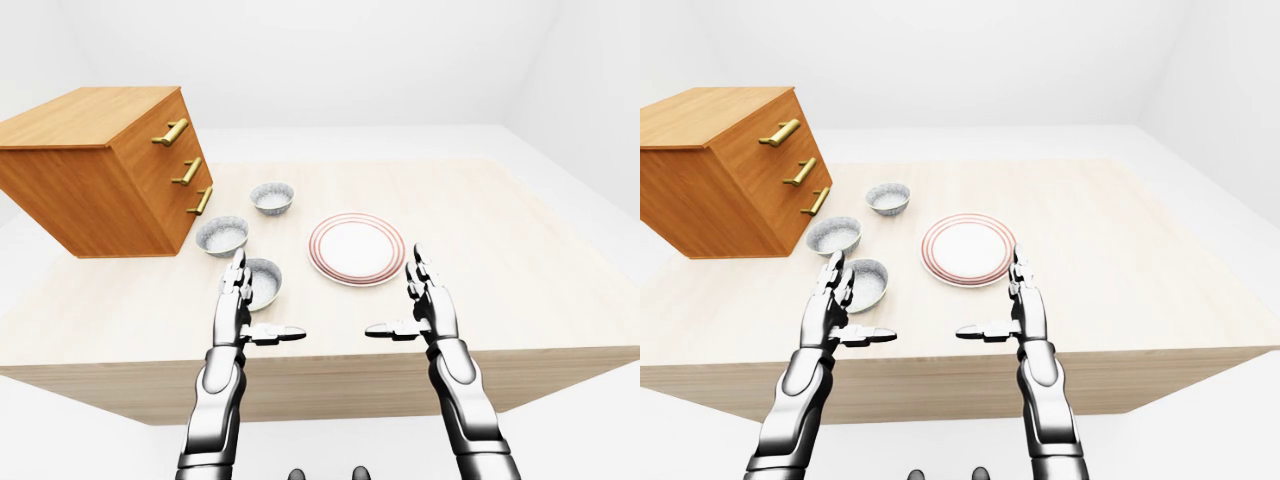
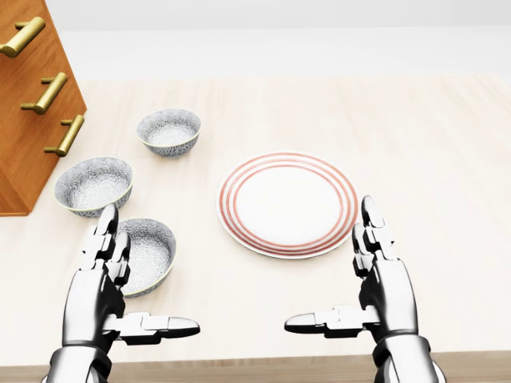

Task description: Put the bowl at the front on the plate.

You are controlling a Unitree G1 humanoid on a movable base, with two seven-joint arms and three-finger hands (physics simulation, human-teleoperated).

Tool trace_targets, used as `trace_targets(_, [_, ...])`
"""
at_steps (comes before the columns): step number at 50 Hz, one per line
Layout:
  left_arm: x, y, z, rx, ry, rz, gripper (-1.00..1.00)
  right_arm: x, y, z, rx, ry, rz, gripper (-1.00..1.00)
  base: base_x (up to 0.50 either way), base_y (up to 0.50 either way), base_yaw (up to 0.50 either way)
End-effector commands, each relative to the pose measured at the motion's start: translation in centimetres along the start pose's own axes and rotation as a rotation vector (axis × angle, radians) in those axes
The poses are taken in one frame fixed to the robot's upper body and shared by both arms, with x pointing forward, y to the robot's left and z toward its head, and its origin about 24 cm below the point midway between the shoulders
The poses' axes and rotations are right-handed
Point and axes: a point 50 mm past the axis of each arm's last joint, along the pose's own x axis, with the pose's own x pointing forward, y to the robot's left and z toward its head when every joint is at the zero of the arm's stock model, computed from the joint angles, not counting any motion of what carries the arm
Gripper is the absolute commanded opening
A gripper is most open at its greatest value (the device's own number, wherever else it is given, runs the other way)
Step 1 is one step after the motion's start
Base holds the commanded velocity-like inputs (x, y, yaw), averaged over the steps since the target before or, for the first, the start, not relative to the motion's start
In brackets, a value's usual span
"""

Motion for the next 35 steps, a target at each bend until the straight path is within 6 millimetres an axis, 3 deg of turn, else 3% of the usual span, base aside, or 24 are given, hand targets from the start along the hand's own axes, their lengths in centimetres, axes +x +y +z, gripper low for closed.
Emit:
trace_targets(1, [0.0,0.0,0.0,0.005,-0.009,-0.003,1.00,0.1,-0.1,-0.1,0.002,0.011,0.003,1.00,0.00,0.00,0.00])
trace_targets(19, [-0.3,0.5,0.9,-0.041,-0.010,0.011,1.00,0.1,0.0,-0.2,0.001,0.012,0.008,1.00,0.00,0.00,0.00])
trace_targets(26, [-1.9,1.0,1.9,-0.049,-0.044,0.022,1.00,0.2,-0.1,-0.3,0.001,0.013,0.005,1.00,0.00,0.00,0.00])
trace_targets(35, [-3.8,3.0,4.3,-0.076,-0.142,0.112,1.00,0.3,0.0,-0.5,-0.008,0.027,0.003,1.00,0.00,0.00,0.00])
